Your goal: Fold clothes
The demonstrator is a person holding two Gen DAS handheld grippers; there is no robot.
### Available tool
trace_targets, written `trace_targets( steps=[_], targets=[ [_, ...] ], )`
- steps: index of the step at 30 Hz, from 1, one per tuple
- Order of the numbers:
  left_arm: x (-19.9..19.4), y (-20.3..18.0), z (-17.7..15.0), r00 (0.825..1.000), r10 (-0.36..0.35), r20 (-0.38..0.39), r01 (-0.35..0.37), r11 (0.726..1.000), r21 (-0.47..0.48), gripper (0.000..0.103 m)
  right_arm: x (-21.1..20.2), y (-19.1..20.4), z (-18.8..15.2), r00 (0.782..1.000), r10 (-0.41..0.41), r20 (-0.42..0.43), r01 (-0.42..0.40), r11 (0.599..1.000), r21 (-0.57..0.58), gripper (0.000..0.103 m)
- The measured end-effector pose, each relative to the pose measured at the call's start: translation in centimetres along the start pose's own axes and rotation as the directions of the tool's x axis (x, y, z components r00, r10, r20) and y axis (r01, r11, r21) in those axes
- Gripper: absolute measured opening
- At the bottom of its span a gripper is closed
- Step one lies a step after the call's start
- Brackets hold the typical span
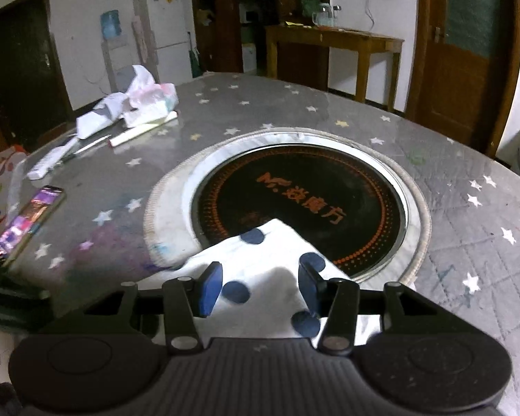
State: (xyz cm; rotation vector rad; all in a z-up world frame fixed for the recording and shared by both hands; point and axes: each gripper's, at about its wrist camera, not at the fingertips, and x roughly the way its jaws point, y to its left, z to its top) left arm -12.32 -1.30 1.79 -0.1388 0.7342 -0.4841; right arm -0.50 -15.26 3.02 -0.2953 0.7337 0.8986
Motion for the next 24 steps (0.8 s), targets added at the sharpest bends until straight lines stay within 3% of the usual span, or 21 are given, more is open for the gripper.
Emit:
trace_targets(
  steps=[7, 24],
  targets=[
    [0.1, 0.6, -0.1, 1.000, -0.024, 0.009, 0.024, 1.000, -0.019, 0.054, -3.2, 0.7, -2.6, 1.000, 0.008, 0.018, -0.009, 0.999, 0.038, 0.049],
    [0.2, 1.5, -0.5, 0.996, -0.082, 0.027, 0.083, 0.996, -0.019, 0.056, -6.0, 1.7, -7.5, 0.989, -0.145, -0.033, 0.147, 0.982, 0.120, 0.053]
  ],
)
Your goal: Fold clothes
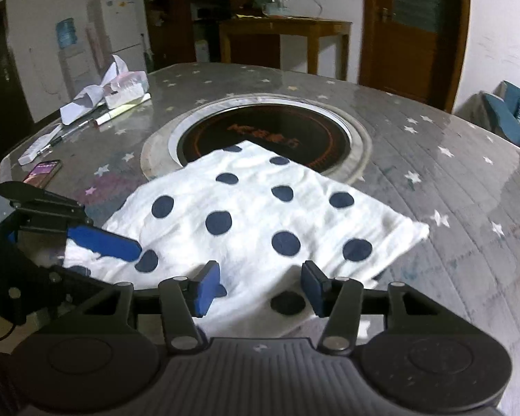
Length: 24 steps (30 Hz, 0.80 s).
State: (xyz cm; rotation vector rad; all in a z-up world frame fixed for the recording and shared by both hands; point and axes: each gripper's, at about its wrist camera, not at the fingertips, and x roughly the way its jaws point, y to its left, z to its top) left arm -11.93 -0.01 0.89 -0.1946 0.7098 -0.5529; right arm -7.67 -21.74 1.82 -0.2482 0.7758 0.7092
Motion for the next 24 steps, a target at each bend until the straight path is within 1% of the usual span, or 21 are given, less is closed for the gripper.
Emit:
trace_targets(
  steps=[5, 8, 20, 24],
  targets=[
    [0.0, -0.1, -0.1, 1.000, -0.015, 0.003, 0.015, 1.000, 0.018, 0.061, -0.6, 0.9, -0.4, 0.999, -0.040, 0.002, 0.040, 0.999, 0.013, 0.055],
    [0.1, -0.1, -0.1, 1.000, -0.029, 0.004, 0.029, 0.999, 0.028, 0.064, -0.8, 1.2, -0.6, 0.998, -0.060, -0.003, 0.060, 0.998, 0.026, 0.057],
    [0.1, 0.7, 0.0, 0.996, -0.094, -0.003, 0.094, 0.995, 0.020, 0.068, -1.0, 2.4, -1.0, 0.991, -0.129, -0.032, 0.131, 0.989, 0.067, 0.060],
    [0.4, 0.7, 0.0, 0.994, -0.106, -0.009, 0.106, 0.994, 0.031, 0.070, -1.0, 2.5, -1.1, 0.989, -0.141, -0.036, 0.144, 0.987, 0.078, 0.061]
  ],
)
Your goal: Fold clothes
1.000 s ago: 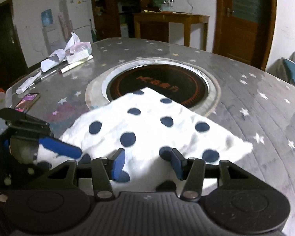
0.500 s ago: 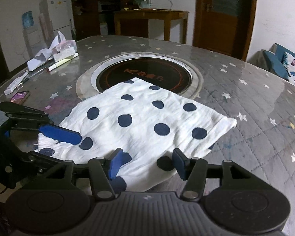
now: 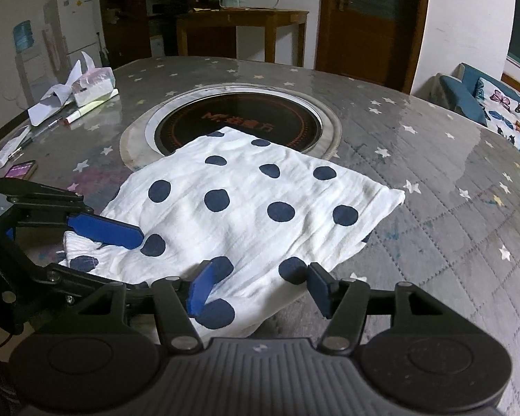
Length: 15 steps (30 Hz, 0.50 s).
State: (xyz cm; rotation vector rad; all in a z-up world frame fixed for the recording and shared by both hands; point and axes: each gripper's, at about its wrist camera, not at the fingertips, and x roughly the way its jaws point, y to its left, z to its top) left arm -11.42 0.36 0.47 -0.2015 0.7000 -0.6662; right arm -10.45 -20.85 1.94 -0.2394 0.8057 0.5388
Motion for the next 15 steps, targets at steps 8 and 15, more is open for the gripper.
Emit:
trace_targets(
  steps=[8, 15],
  targets=[
    [0.39, 0.10, 0.28, 1.000, -0.022, -0.020, 0.022, 1.000, 0.021, 0.073, -0.26, 0.21, -0.39, 1.000, -0.021, 0.006, 0.021, 1.000, 0.019, 0.061],
    [0.46, -0.08, 0.10, 1.000, -0.005, -0.011, 0.005, 1.000, 0.018, 0.073, -0.45, 0.12, -0.79, 1.000, -0.015, 0.015, 0.015, 1.000, 0.015, 0.062]
  ],
)
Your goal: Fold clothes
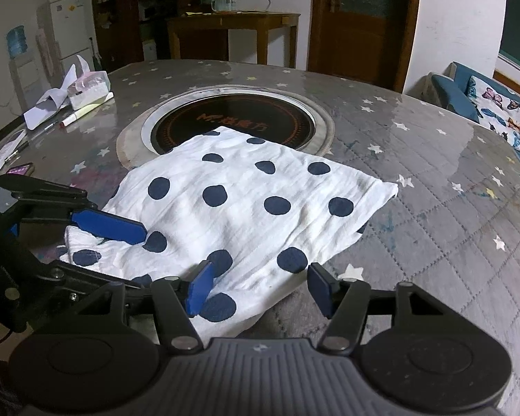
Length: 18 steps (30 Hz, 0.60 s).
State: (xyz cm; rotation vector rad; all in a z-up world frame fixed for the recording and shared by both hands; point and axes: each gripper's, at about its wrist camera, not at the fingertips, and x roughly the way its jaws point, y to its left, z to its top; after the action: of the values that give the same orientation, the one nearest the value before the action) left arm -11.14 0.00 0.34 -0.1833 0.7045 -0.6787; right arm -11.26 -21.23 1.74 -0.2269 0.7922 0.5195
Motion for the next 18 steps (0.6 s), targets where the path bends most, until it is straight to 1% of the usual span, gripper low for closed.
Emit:
trace_targets(
  steps=[7, 13, 18],
  targets=[
    [0.1, -0.7, -0.3, 0.998, 0.051, 0.023, -0.051, 0.999, 0.002, 0.073, 0.1, -0.3, -0.2, 0.999, 0.034, 0.024, -0.033, 0.999, -0.033, 0.063],
    [-0.1, -1.7, -1.0, 0.992, 0.109, 0.060, -0.110, 0.994, -0.001, 0.074, -0.4, -0.7, -1.0, 0.996, 0.072, 0.062, -0.068, 0.996, -0.061, 0.063],
    [-0.2, -2.3, -1.3, 0.985, 0.154, 0.077, -0.155, 0.988, 0.000, 0.074, -1.4, -0.5, -1.5, 0.991, 0.069, 0.113, -0.061, 0.996, -0.072, 0.063]
  ],
)
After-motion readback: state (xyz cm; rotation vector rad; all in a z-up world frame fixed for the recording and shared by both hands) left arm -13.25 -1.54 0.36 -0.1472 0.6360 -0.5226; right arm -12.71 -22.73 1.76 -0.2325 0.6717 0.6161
